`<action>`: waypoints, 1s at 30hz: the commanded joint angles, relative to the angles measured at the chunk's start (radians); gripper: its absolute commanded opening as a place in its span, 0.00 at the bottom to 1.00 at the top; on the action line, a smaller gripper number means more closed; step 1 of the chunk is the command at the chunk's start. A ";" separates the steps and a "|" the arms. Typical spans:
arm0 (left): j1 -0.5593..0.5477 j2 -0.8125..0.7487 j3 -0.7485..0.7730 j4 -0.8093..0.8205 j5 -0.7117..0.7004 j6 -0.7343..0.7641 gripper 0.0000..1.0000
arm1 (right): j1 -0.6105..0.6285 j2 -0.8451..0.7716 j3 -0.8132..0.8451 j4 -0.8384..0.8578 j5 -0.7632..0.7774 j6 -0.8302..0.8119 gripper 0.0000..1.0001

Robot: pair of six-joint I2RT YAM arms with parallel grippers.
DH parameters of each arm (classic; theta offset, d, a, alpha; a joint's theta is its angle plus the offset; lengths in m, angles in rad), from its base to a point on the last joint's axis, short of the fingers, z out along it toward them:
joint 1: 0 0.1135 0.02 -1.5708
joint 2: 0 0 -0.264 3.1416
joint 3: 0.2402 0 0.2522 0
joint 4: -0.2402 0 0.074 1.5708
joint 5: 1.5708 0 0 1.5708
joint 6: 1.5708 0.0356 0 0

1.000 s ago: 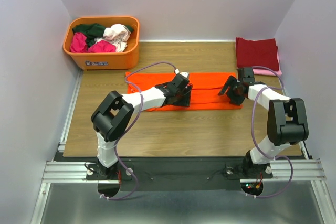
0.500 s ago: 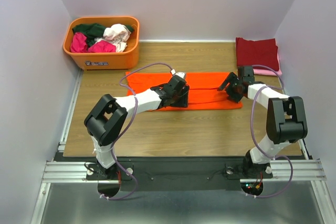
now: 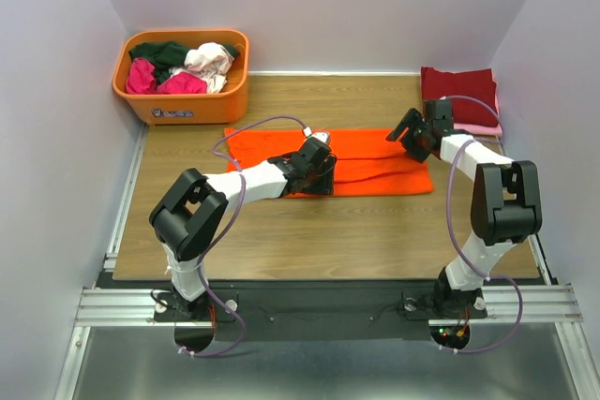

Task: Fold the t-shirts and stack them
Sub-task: Fold the tshirt

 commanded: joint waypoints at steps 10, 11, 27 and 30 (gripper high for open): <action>-0.007 0.056 0.115 -0.026 -0.052 0.006 0.48 | -0.006 -0.132 -0.087 0.028 -0.128 -0.115 0.78; -0.007 0.069 0.127 -0.029 -0.052 0.007 0.47 | -0.005 -0.146 -0.103 0.026 -0.135 -0.116 0.78; 0.015 0.083 0.186 -0.052 -0.099 0.009 0.47 | 0.139 -0.125 -0.139 0.029 -0.229 -0.043 0.76; 0.024 0.043 0.148 -0.050 -0.110 -0.003 0.47 | 0.176 -0.114 -0.143 0.034 -0.196 -0.012 0.76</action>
